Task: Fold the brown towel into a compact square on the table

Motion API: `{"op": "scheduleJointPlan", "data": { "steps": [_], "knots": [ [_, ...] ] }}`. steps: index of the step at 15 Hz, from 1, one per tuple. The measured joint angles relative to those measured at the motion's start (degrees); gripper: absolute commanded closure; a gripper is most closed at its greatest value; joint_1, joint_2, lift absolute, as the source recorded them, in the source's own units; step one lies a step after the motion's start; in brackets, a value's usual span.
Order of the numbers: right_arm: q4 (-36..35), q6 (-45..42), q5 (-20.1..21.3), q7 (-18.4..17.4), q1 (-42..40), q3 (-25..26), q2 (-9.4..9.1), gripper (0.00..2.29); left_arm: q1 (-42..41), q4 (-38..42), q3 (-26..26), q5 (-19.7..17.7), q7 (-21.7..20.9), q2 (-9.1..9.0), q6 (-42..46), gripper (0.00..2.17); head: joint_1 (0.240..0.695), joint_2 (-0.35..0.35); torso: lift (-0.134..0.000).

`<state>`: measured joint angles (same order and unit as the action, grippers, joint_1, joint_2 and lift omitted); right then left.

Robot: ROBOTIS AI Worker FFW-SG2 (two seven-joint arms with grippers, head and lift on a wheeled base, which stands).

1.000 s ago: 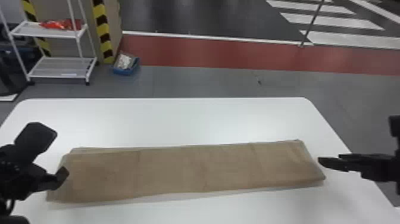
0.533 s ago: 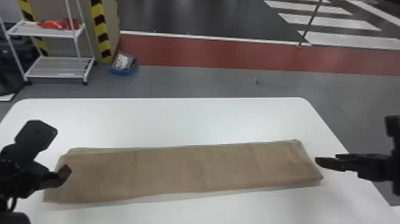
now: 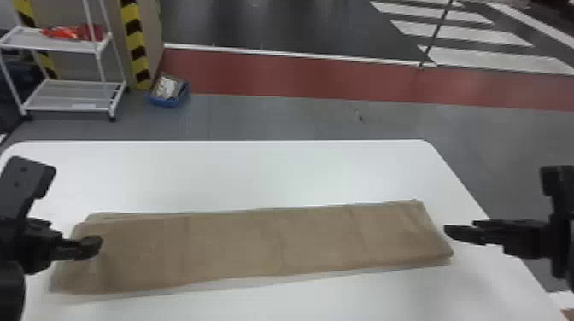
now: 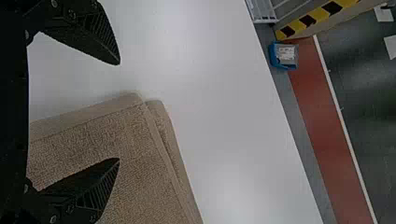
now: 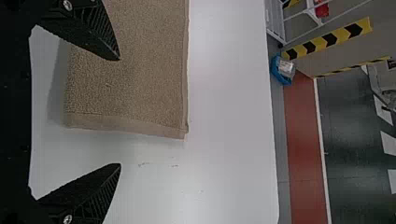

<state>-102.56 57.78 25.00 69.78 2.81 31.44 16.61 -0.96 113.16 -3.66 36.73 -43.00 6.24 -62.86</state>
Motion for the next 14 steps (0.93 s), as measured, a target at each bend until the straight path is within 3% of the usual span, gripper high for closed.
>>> {"op": "scheduleJointPlan", "data": {
  "steps": [3,6,14],
  "knots": [
    [0.5,-0.7,0.1,-0.1,0.0,0.0,-0.04,0.07,1.7,-2.2,-2.4,-1.7,-3.4,-0.02,-0.5,0.21,0.695,-0.18,-0.124],
    [1.4,-1.7,0.2,-0.3,0.1,-0.2,-0.09,0.07,3.9,-3.9,-5.7,-5.0,-9.5,-0.01,-4.9,0.21,0.695,-0.188,-0.124],
    [3.0,-3.9,0.5,-0.9,0.4,-0.4,-0.11,0.07,7.5,-8.8,-6.2,-6.4,-10.8,0.14,-9.0,0.21,0.695,-0.192,-0.124]
  ]
}}
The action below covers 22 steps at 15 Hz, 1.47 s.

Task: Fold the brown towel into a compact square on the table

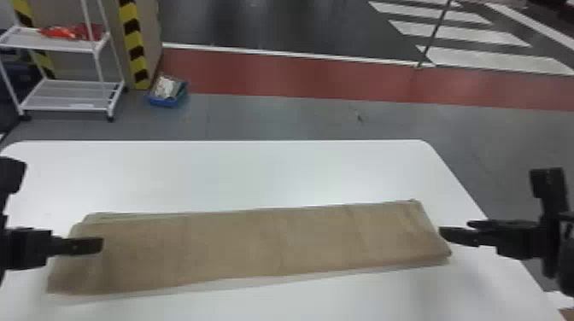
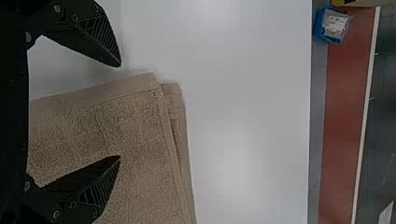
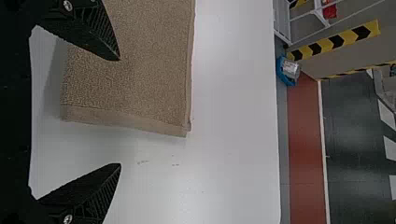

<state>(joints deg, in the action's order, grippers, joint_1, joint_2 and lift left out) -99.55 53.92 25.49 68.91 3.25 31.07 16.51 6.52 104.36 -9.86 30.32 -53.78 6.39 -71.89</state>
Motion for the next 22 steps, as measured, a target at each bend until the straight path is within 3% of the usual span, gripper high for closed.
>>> {"op": "scheduleJointPlan", "data": {
  "steps": [2,5,6,8,9,14,19,22],
  "knots": [
    [0.3,-0.4,0.0,0.0,0.0,0.2,0.06,0.07,0.6,-0.8,0.3,0.4,-1.5,0.03,-0.8,0.51,0.695,-0.197,-0.124],
    [0.8,-0.8,0.0,-0.4,0.3,0.1,0.11,0.07,1.1,-0.9,0.3,0.6,-5.6,0.14,-2.1,1.47,0.695,-0.216,-0.124],
    [1.1,-0.9,0.0,-0.5,0.4,0.0,0.11,0.07,1.3,-0.9,0.2,0.6,-6.7,0.21,-2.3,1.69,0.695,-0.219,-0.124],
    [1.5,-1.3,0.1,-0.7,0.5,0.0,0.11,0.07,1.4,-0.9,0.0,0.5,-7.4,0.26,-2.4,1.83,0.695,-0.222,-0.124],
    [1.7,-1.5,0.1,-0.7,0.5,0.0,0.11,0.07,1.4,-0.9,-0.1,0.5,-8.0,0.31,-2.2,2.08,0.695,-0.223,-0.124],
    [2.7,-2.9,0.1,-0.7,0.5,0.3,0.11,0.07,1.2,1.3,-2.5,1.2,-13.2,1.21,-0.9,2.14,0.695,-0.22,-0.124],
    [2.9,-3.2,0.0,-0.7,0.6,0.5,0.15,0.07,2.2,2.2,-6.4,3.0,-17.7,5.73,-0.3,2.14,0.695,-0.162,-0.124],
    [2.4,-2.9,-0.2,-0.7,0.5,0.7,0.3,0.07,4.6,2.1,-7.3,7.1,-20.2,7.8,-1.5,2.14,0.695,-0.115,-0.124]
  ]
}}
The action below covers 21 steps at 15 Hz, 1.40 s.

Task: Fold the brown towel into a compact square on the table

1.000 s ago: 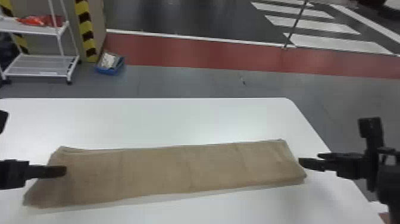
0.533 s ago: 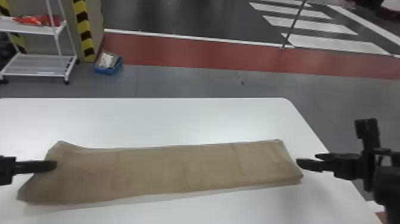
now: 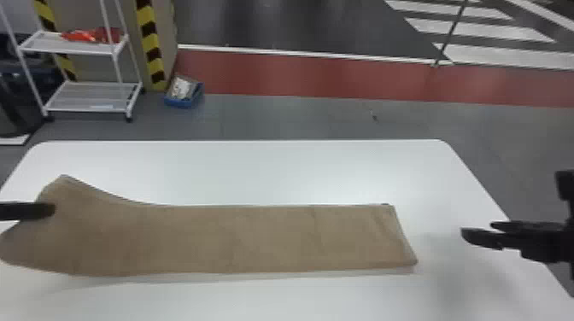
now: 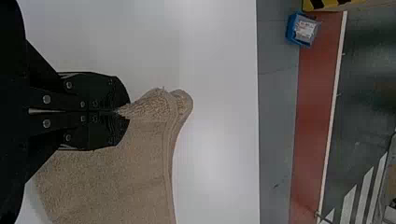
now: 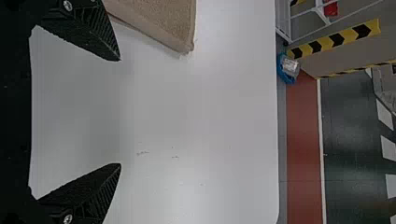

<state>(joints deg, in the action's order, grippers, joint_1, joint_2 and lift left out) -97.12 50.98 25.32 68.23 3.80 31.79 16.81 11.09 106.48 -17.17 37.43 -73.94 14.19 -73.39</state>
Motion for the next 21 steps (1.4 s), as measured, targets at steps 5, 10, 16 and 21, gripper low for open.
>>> {"op": "scheduleJointPlan", "data": {
  "steps": [5,10,16,21],
  "knots": [
    [-1.2,1.3,0.0,0.2,-0.3,0.2,0.24,0.08,2.6,13.4,7.4,-0.8,-5.8,-0.95,-15.2,2.14,0.695,-0.201,-0.124],
    [-4.0,2.2,-0.6,0.5,-2.2,0.5,0.05,0.08,5.3,20.7,30.0,8.4,-1.7,-11.61,-15.5,2.14,0.695,-0.35,-0.124],
    [-4.6,2.0,-1.2,0.8,-3.3,2.0,0.47,0.08,4.8,17.8,46.1,13.8,4.4,-13.83,-15.5,2.14,0.695,-0.35,-0.124],
    [-4.6,1.7,-1.2,0.6,-3.1,0.8,0.25,0.08,7.6,11.1,49.4,11.5,13.5,-13.84,-15.5,2.14,0.695,-0.35,-0.124]
  ]
}}
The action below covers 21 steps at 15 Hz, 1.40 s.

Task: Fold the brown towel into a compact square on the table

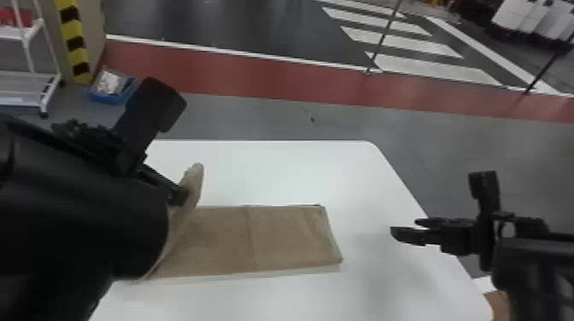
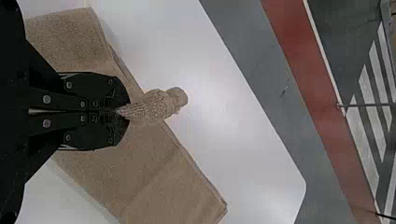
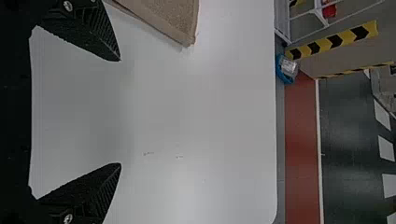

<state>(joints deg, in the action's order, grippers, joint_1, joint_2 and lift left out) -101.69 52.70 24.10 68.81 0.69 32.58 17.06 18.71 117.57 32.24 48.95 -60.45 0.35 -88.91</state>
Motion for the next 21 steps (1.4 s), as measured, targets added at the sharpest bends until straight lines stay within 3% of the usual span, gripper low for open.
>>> {"op": "scheduleJointPlan", "data": {
  "steps": [9,10,11,12,13,21],
  "knots": [
    [0.0,0.2,0.4,-0.1,0.2,-0.2,0.16,0.08,3.9,0.1,2.0,-5.6,8.1,0.0,0.0,2.14,0.695,-0.35,-0.124],
    [0.1,0.2,0.5,-0.1,0.3,-0.4,0.14,0.08,3.9,0.0,2.5,-6.6,8.6,0.0,0.0,1.91,0.695,-0.35,-0.124],
    [0.1,0.3,0.5,-0.1,0.4,-0.6,0.03,0.08,3.7,-0.2,3.1,-7.2,8.9,0.0,0.0,1.3,0.695,-0.35,-0.124],
    [0.1,0.3,0.6,-0.1,0.4,-0.8,-0.05,0.08,3.2,-0.3,3.6,-8.0,9.4,0.0,0.0,0.2,0.695,-0.35,-0.124],
    [0.2,0.2,0.7,-0.1,0.4,-0.8,-0.08,0.08,2.7,-0.3,4.0,-8.8,9.9,0.0,0.0,0.0,0.695,-0.35,-0.124],
    [0.0,0.4,0.7,-0.1,0.4,-1.2,-0.36,0.08,-0.6,0.3,7.8,-10.2,16.2,0.0,0.0,0.02,0.695,-0.35,-0.124]
  ]
}}
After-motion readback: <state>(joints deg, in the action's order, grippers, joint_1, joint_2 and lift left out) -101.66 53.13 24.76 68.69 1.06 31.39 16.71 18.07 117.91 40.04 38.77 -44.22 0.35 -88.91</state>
